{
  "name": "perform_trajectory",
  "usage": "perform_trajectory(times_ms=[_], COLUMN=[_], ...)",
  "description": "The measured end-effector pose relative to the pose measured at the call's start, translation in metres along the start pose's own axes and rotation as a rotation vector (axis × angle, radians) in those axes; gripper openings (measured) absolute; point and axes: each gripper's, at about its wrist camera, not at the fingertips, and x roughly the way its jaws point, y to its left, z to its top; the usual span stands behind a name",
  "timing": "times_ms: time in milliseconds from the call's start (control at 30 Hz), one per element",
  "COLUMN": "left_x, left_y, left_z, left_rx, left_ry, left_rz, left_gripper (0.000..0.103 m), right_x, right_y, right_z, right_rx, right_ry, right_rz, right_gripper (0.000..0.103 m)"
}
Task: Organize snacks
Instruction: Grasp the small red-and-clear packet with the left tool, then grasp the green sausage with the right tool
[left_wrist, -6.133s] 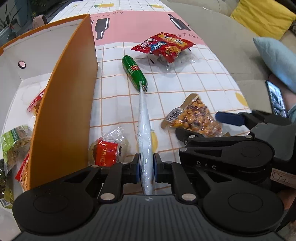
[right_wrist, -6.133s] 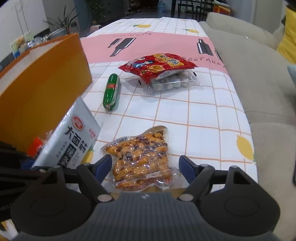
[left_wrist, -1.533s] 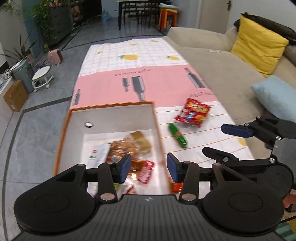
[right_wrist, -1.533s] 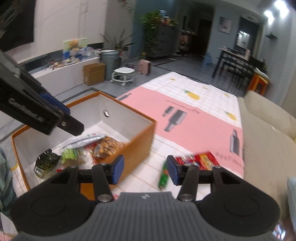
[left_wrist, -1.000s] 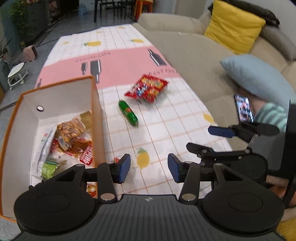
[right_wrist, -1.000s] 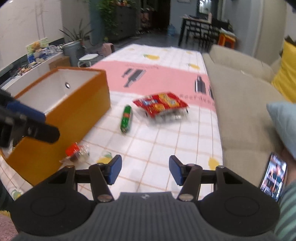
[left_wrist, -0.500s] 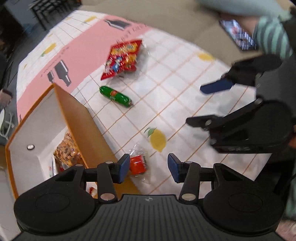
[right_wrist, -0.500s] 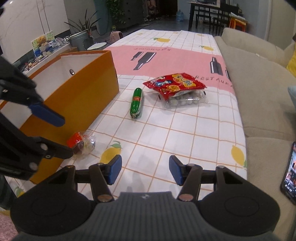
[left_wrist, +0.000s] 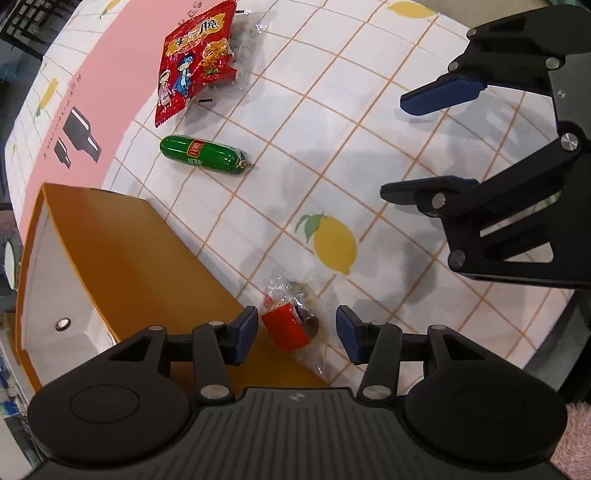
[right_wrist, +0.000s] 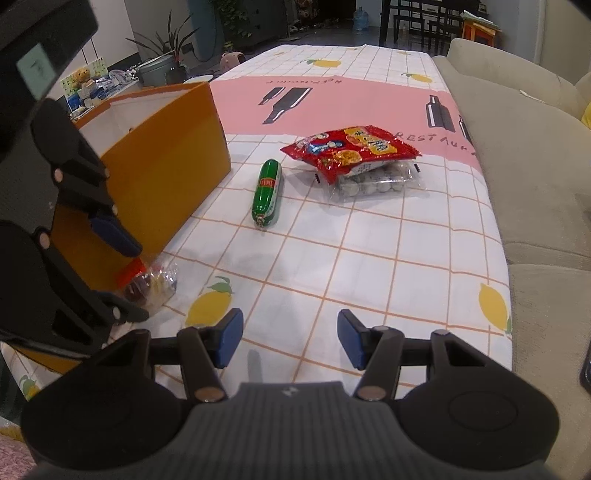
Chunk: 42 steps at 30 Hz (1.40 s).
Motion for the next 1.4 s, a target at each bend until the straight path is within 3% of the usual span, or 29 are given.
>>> perform_trajectory(times_ms=[67, 133, 400, 600, 900, 1133, 1333, 1400], left_x=[0.001, 0.003, -0.002, -0.024, -0.06, -0.071, -0.068, -0.067], left_y=[-0.001, -0.004, 0.004, 0.028, 0.06, 0.082, 0.09, 0.091], left_z=[0.0, -0.001, -0.009, -0.018, -0.044, -0.045, -0.052, -0.055], left_rx=[0.014, 0.038, 0.0, -0.251, -0.584, -0.677, -0.734, -0.75], left_ry=[0.002, 0.001, -0.104, -0.276, -0.479, -0.504, -0.5, -0.497], left_rz=[0.016, 0.048, 0.051, -0.036, -0.076, -0.078, -0.09, -0.097], left_gripper=[0.057, 0.045, 0.04, 0.039, 0.039, 0.039, 0.04, 0.04], right_x=[0.003, 0.005, 0.01, 0.017, 0.042, 0.074, 0.098, 0.104], right_y=[0.0, 0.0, 0.0, 0.004, 0.005, 0.016, 0.025, 0.027], right_z=[-0.001, -0.002, 0.0, 0.009, 0.043, 0.072, 0.085, 0.086], right_rx=[-0.002, -0.007, -0.03, -0.075, -0.086, -0.11, -0.132, -0.143], right_ry=[0.008, 0.01, -0.013, -0.066, -0.16, -0.163, -0.133, -0.11], right_rz=[0.003, 0.001, -0.012, -0.017, 0.044, 0.067, 0.06, 0.053], right_gripper=[0.055, 0.055, 0.055, 0.055, 0.054, 0.052, 0.04, 0.031])
